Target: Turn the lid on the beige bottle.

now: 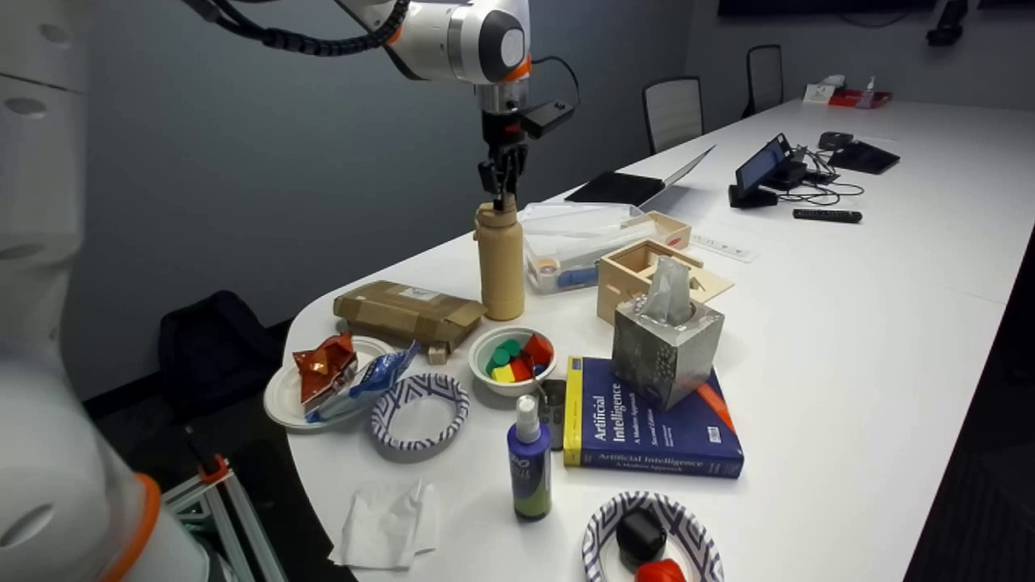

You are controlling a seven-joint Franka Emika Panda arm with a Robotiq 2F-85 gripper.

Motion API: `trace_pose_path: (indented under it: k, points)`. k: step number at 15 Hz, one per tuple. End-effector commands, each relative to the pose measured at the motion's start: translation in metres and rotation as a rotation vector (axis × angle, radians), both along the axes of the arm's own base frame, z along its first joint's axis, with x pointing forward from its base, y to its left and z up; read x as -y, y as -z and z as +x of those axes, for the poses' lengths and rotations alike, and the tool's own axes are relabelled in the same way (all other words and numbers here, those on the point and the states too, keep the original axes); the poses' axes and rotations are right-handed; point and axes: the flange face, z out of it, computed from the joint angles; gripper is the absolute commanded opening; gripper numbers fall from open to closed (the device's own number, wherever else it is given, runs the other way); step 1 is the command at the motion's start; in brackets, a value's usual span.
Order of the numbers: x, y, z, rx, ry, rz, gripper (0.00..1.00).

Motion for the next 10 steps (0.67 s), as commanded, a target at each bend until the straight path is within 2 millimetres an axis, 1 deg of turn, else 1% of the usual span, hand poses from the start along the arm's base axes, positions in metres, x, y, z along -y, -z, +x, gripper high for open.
trace_pose_path:
  k: [1, 10]
  points:
    - [0.0063, 0.0076, 0.0029, 0.005, -0.082, 0.025, 0.22]
    - [0.0126, 0.0095, 0.0029, 0.019, -0.238, 0.027, 0.22]
